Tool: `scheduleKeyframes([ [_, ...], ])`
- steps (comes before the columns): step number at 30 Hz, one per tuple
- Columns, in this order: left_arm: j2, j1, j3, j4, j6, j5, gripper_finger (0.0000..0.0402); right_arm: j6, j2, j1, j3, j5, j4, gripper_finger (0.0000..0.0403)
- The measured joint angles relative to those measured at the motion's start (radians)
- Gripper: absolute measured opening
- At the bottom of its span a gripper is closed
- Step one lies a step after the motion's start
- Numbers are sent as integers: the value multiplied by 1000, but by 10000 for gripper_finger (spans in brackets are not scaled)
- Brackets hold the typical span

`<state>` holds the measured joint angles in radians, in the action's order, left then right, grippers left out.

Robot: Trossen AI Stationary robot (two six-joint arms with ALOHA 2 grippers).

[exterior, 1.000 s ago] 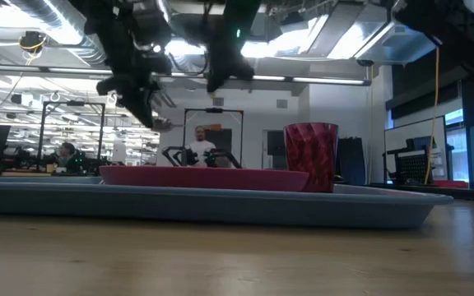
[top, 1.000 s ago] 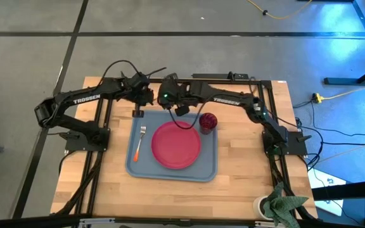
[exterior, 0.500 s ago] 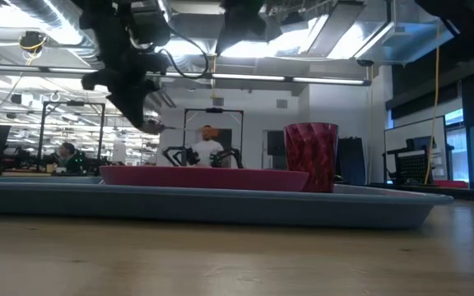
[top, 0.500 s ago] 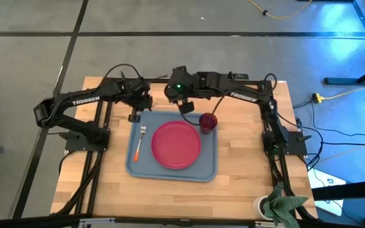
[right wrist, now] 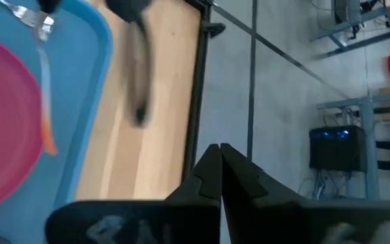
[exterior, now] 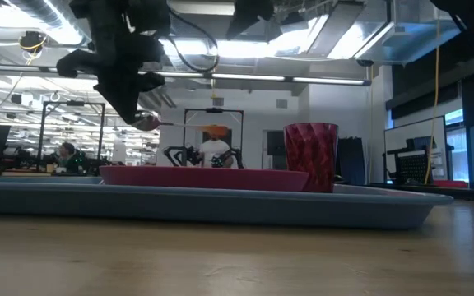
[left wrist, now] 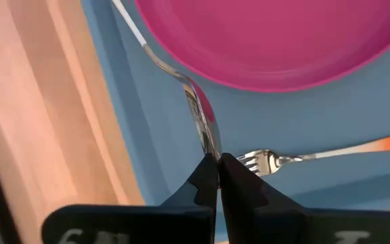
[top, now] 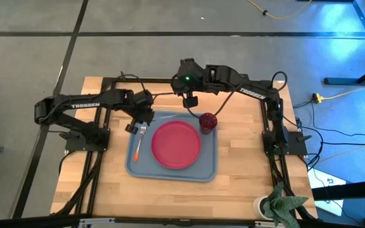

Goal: Pick and place plate/cup/fork/spoon on tray
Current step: Put the orange spoon on the blue serving tray to the left of the red plate

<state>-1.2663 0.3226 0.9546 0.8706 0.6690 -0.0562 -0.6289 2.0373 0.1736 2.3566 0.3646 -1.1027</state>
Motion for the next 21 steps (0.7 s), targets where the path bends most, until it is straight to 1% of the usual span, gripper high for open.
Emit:
scheduleKeyframes([
  [6,0,-87,0,-2,52,81,0,0,0,21,0,7,-18,0],
  [12,0,-177,0,-6,110,96,0,1,-12,29,0,7,-23,0],
  [14,0,-205,0,-10,124,125,0,7,-18,30,0,8,-23,0],
  [17,0,-256,0,-17,110,202,0,38,-23,30,0,8,-31,0],
  [21,0,-333,0,-19,96,200,0,71,-34,30,-1,7,-44,0],
])
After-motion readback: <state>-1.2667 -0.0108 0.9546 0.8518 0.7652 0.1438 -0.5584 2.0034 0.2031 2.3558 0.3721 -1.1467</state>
